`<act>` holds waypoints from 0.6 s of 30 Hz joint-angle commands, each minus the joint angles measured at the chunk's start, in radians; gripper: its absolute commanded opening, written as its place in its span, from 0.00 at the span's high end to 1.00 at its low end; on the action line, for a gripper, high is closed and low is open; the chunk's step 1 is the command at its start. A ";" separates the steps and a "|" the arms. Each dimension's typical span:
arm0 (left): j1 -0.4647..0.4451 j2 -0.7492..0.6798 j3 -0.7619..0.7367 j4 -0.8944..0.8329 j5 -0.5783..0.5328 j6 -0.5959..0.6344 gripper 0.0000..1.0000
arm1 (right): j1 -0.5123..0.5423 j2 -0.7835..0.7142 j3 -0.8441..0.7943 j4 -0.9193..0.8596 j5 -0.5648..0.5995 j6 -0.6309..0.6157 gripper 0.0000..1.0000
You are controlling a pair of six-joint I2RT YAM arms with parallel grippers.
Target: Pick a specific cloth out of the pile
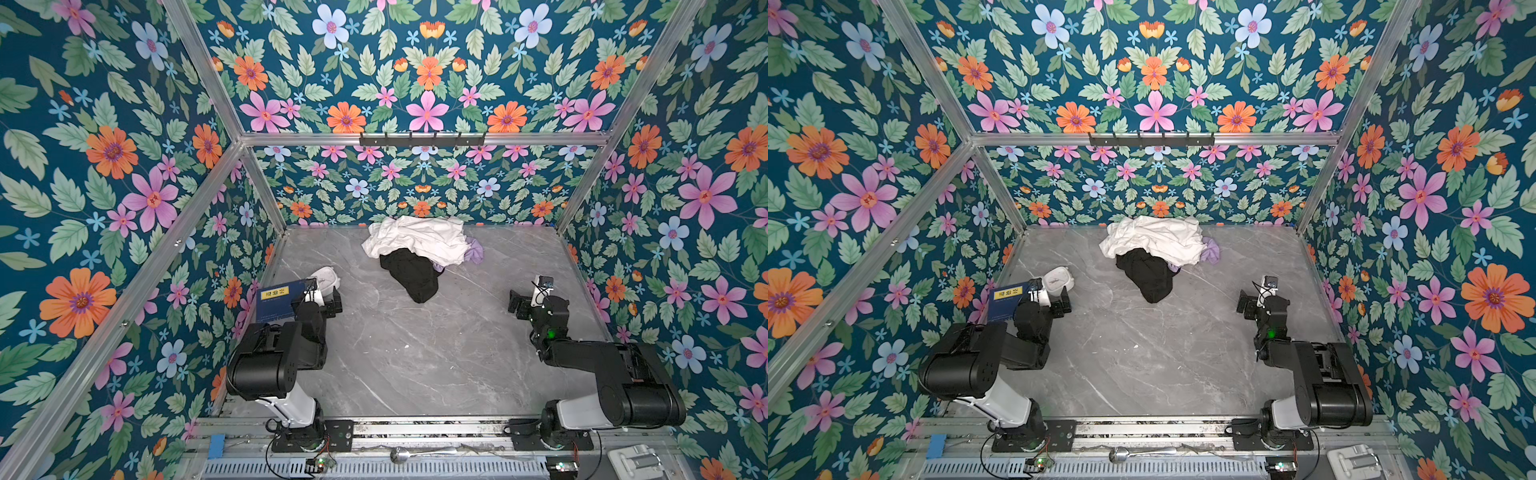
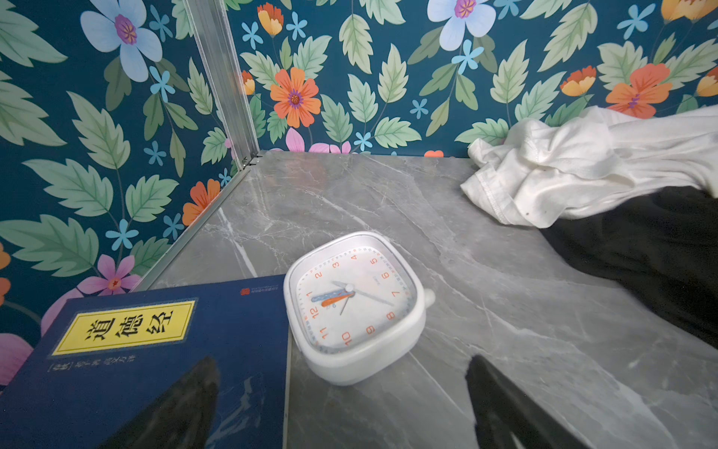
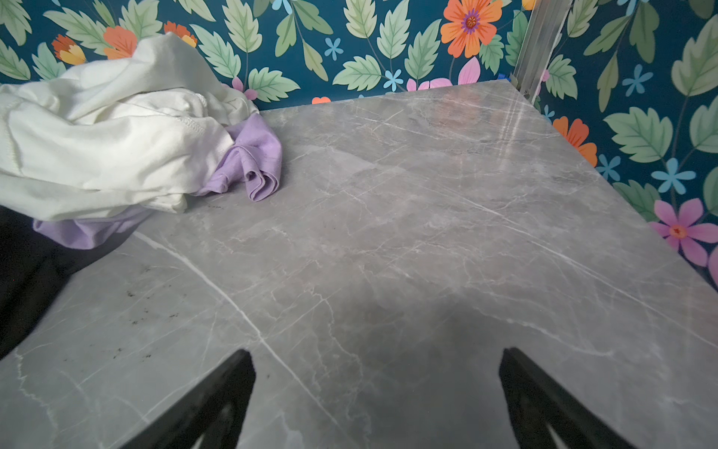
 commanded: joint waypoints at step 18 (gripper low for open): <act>0.002 -0.003 0.000 0.022 0.004 -0.002 0.00 | -0.009 0.001 0.003 0.004 -0.019 -0.005 0.01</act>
